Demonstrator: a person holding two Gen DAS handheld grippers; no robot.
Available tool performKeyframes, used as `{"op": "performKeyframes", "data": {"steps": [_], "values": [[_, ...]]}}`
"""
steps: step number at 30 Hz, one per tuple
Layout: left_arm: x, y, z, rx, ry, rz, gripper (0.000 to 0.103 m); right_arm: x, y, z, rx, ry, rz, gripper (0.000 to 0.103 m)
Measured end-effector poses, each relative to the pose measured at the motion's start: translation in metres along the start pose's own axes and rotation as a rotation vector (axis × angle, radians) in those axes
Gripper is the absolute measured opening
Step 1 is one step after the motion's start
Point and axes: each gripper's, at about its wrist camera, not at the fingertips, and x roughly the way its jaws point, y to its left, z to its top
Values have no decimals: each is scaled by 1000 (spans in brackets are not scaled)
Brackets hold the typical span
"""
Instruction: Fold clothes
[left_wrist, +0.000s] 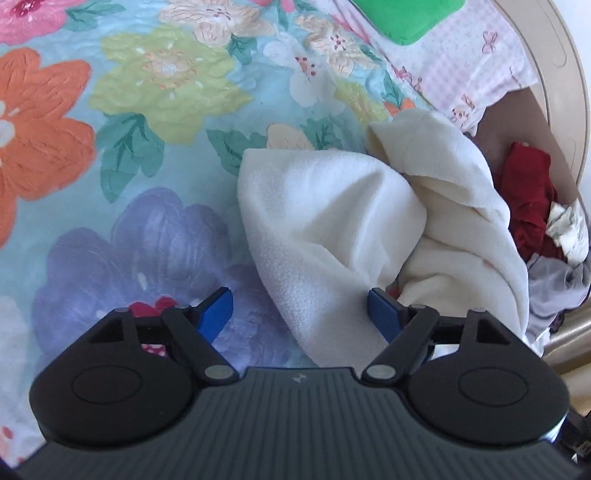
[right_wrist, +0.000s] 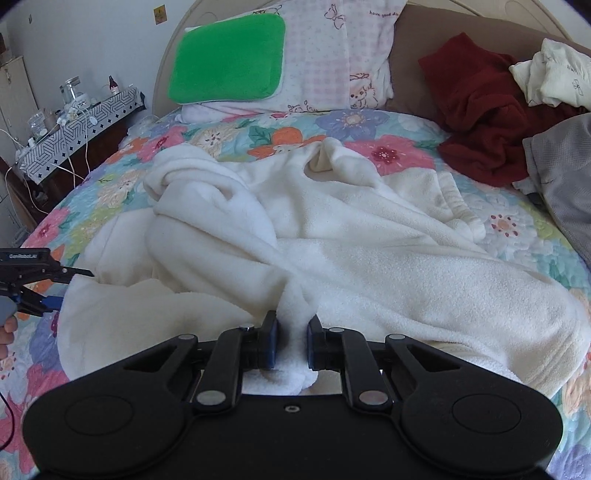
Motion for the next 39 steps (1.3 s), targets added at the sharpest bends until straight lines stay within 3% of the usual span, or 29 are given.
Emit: {"op": "performKeyframes", "data": {"steps": [1, 2, 3, 5, 9, 10, 13, 16, 21, 23, 30, 33, 34, 36, 39], "values": [[4, 2, -4, -21, -25, -25, 49, -1, -2, -1, 9, -1, 10, 16], [9, 4, -5, -44, -12, -54, 24, -2, -3, -2, 22, -2, 26, 16], [10, 5, -7, -62, -1, -66, 14, -2, -4, -4, 31, -4, 38, 16], [-2, -4, -9, -11, -48, -32, 11, -5, -4, -7, 47, -15, 55, 17], [-51, -40, -17, 216, -230, 163, 10, -11, -2, -10, 54, -38, 87, 18], [-63, -42, -19, 239, -262, 165, 9, -13, -2, -11, 61, -42, 98, 18], [-97, -32, -19, 187, -303, 73, 9, -17, 0, -12, 82, -41, 104, 24], [-119, -23, -28, 147, -352, 59, 9, -22, 1, -15, 107, -42, 122, 30], [-168, -28, -51, 120, -548, 151, 9, -44, -5, -25, 239, -131, 254, 38], [-191, -35, -57, 130, -635, 187, 9, -53, -3, -26, 245, -146, 275, 53], [-283, -56, -101, 160, -985, 370, 9, -65, 12, -36, 115, -106, 216, 56], [-312, -32, -115, -14, -1093, 444, 8, -65, 17, -45, 89, -67, 208, 56], [-314, -20, -115, -69, -1096, 490, 6, -62, 19, -48, 81, -46, 206, 56], [-311, 7, -107, -114, -1016, 634, 5, -55, 23, -54, 63, -3, 189, 56], [-301, 49, -90, -186, -747, 587, 5, -45, 25, -63, 58, 49, 181, 56]]}}
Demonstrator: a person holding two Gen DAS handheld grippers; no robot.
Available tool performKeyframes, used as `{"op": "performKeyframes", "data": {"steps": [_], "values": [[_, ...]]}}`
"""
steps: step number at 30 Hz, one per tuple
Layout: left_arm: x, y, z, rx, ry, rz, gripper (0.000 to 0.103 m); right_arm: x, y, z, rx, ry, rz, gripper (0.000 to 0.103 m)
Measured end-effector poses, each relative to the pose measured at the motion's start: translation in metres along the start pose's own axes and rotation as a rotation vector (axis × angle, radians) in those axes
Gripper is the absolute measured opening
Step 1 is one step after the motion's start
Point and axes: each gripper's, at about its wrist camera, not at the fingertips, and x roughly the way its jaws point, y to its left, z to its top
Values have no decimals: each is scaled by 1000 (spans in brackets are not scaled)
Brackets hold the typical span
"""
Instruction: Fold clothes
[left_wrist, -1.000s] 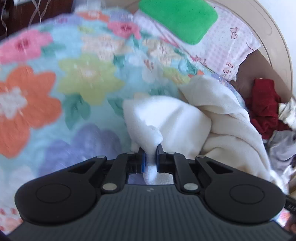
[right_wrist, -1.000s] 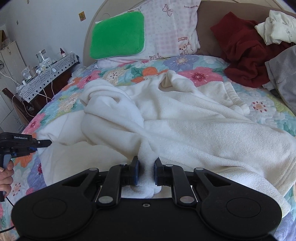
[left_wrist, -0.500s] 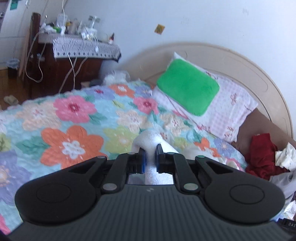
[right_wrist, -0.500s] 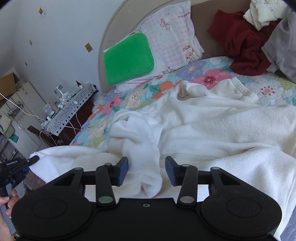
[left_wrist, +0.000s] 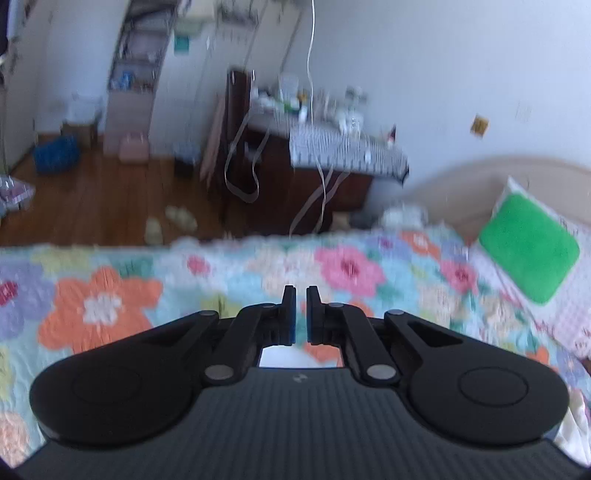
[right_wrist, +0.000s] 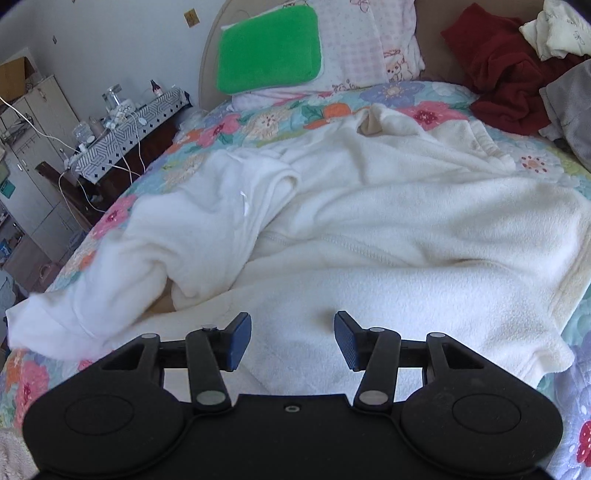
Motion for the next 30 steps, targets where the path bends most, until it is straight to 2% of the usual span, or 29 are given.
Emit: {"op": "performKeyframes", "data": {"steps": [3, 5, 6, 7, 8, 9, 10, 12, 14, 16, 17, 19, 22, 24, 25, 27, 29, 30], "values": [[18, -8, -8, 80, 156, -34, 5, 7, -1, -6, 10, 36, -12, 56], [19, -23, -16, 133, 201, -93, 7, 12, -1, -8, 3, 61, -30, 57], [19, -36, -22, 171, 229, -135, 12, 14, 1, -9, -15, 76, -47, 57], [15, -51, -35, 236, 261, -184, 15, 16, 3, -12, -40, 94, -72, 58], [10, -67, -47, 299, 280, -230, 27, 18, 5, -15, -66, 115, -96, 59], [5, -82, -60, 362, 298, -276, 45, 20, 9, -19, -99, 155, -117, 59], [1, -99, -71, 426, 310, -315, 51, 20, 15, -25, -142, 206, -139, 60], [-8, -133, -96, 584, 329, -383, 54, 21, 27, -36, -230, 301, -181, 61], [-19, -168, -124, 773, 321, -440, 59, 17, 39, -50, -314, 341, -205, 61], [-30, -196, -147, 920, 301, -505, 65, 11, 46, -57, -338, 371, -203, 63], [-32, -212, -158, 998, 304, -528, 73, 9, 49, -61, -349, 386, -203, 63], [-32, -235, -179, 1138, 291, -541, 77, 4, 56, -65, -380, 414, -198, 63], [-21, -261, -208, 1315, 258, -473, 80, 1, 59, -66, -405, 465, -177, 67], [0, -273, -222, 1366, 290, -422, 87, 1, 59, -66, -406, 495, -167, 69], [11, -278, -228, 1388, 302, -396, 87, 1, 59, -66, -414, 504, -166, 69], [33, -282, -235, 1392, 294, -343, 88, 0, 58, -66, -417, 514, -165, 70], [60, -280, -227, 1297, 367, -312, 88, -1, 54, -66, -405, 530, -160, 70], [73, -276, -218, 1217, 422, -298, 88, -2, 52, -65, -400, 539, -155, 70]]}}
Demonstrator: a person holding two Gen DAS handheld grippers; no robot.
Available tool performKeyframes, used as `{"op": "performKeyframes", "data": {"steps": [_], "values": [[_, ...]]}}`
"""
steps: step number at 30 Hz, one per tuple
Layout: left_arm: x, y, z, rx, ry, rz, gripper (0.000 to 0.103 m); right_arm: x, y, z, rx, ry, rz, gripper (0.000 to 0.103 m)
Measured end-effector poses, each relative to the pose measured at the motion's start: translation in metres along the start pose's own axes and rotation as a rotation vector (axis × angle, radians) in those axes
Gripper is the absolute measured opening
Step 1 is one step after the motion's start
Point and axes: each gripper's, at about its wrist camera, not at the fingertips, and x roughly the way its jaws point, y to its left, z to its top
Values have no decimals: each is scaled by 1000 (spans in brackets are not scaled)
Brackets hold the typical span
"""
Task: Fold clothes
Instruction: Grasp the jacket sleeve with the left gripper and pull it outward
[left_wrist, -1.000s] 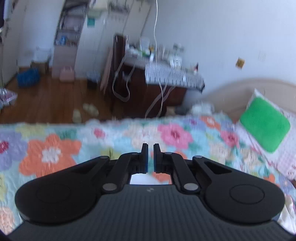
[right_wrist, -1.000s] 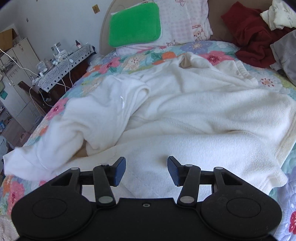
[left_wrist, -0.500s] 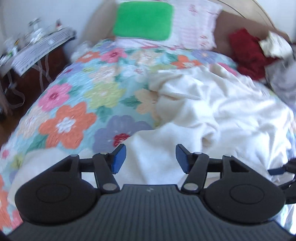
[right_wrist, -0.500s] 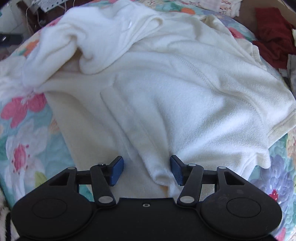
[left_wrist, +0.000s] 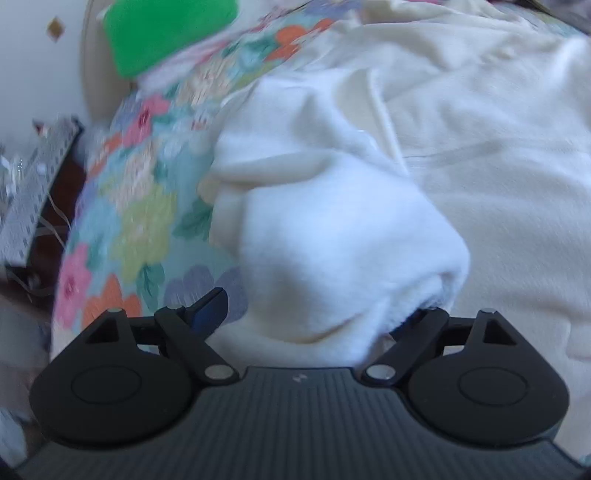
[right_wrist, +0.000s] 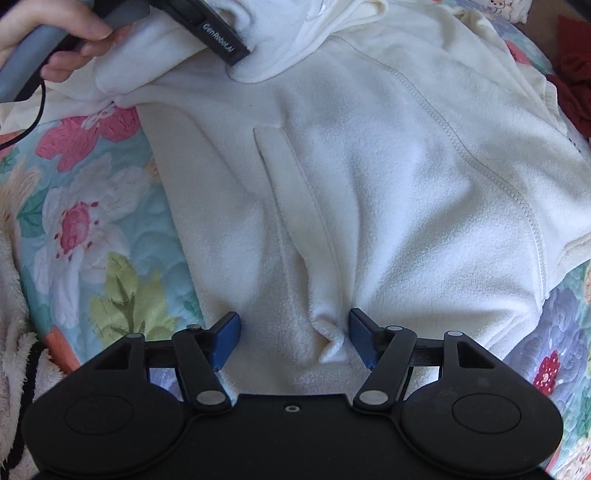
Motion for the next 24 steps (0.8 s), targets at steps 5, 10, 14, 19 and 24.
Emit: {"op": "performKeyframes", "data": {"steps": [5, 10, 14, 19, 24], "values": [[2, 47, -2, -159, -89, 50, 15, -3, -11, -6, 35, 30, 46, 71], [11, 113, -15, -436, -137, 38, 15, 4, -23, -8, 88, 37, 77, 78], [10, 134, -24, -484, -163, 22, 21, -4, -26, 4, 77, 82, 59, 75], [-4, 124, -28, -413, -206, 65, 23, -81, -50, 47, 86, -145, 44, 73], [-9, 165, -38, -607, -246, 59, 24, -84, -72, 107, 128, -339, 121, 73]]}}
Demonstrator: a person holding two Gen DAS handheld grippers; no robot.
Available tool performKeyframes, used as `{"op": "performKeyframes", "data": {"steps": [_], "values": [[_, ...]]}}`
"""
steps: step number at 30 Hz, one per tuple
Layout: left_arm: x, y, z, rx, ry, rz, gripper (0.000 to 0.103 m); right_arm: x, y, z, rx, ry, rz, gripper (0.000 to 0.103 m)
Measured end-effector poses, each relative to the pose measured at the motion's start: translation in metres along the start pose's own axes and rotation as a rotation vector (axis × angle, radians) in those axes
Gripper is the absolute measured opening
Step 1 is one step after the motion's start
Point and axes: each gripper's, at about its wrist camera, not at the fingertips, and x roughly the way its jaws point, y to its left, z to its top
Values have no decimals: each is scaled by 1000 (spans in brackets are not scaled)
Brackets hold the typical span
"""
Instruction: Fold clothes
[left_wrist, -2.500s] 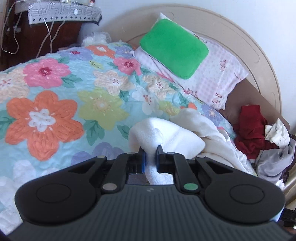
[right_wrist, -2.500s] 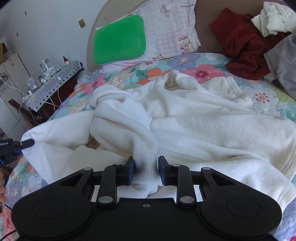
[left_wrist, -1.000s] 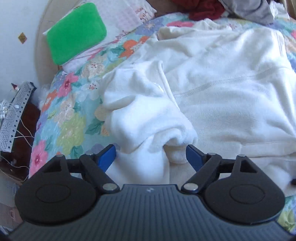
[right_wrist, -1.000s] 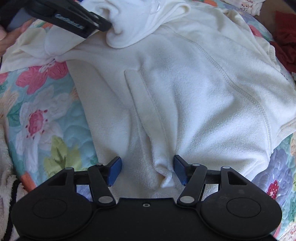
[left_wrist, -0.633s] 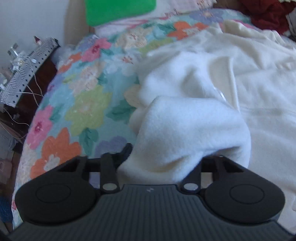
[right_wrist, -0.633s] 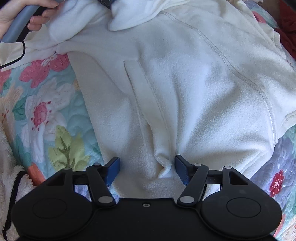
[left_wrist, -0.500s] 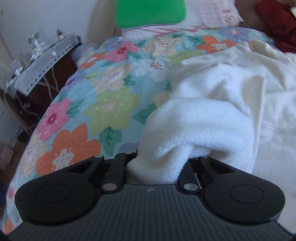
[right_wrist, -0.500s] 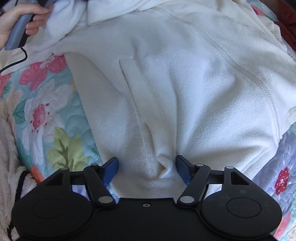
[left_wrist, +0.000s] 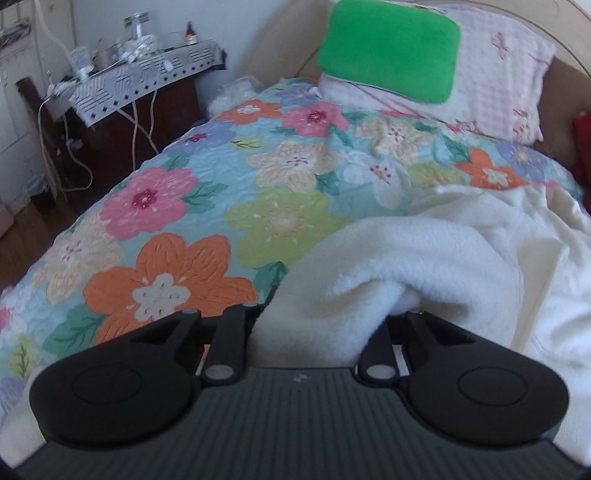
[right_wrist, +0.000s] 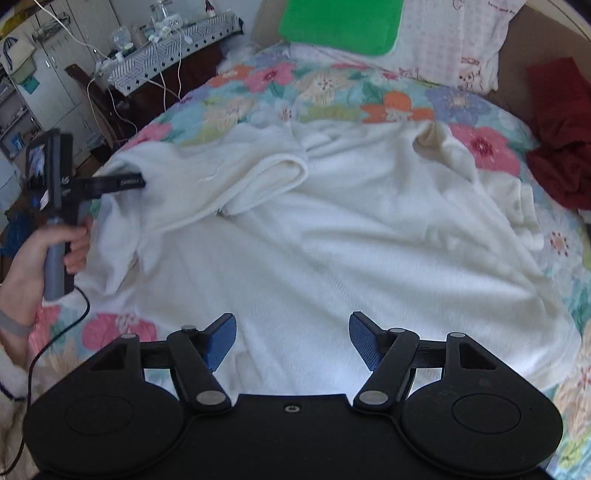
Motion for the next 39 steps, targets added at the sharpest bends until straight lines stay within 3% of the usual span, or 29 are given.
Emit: {"op": "performKeyframes", "data": {"steps": [3, 7, 9, 15, 17, 22, 24, 26, 28, 30, 33, 35, 39], "values": [[14, 25, -5, -140, 59, 14, 28, 39, -2, 19, 13, -22, 20, 73], [58, 92, -29, -546, 285, -172, 30, 86, 4, 34, 27, -21, 68, 73], [72, 99, -40, -590, 335, -182, 30, 100, 11, 44, 23, -19, 98, 73], [61, 62, -26, -316, 267, -75, 36, 128, 28, 78, -11, -32, 150, 73], [61, 61, -24, -288, 257, -75, 35, 137, 33, 89, -13, -34, 174, 75], [69, 51, -20, -205, 220, -87, 31, 177, 29, 108, 118, -53, 227, 82], [68, 47, -20, -169, 216, -83, 31, 194, 28, 110, 161, -19, 221, 80], [51, 47, -17, -114, 185, -97, 32, 212, 28, 112, 203, 15, 214, 37], [27, 43, -15, -30, 114, -87, 34, 216, 27, 114, 234, 6, 240, 27], [7, 34, -16, 73, 29, -40, 47, 207, 28, 116, 231, -44, 275, 24], [-23, 13, -16, 208, -47, 23, 47, 188, 29, 126, 215, -95, 307, 22], [-49, 5, -13, 248, -107, 23, 49, 174, 30, 138, 208, -111, 359, 21], [-86, -1, -3, 261, -249, -47, 75, 155, 45, 163, 169, -94, 442, 21]]}}
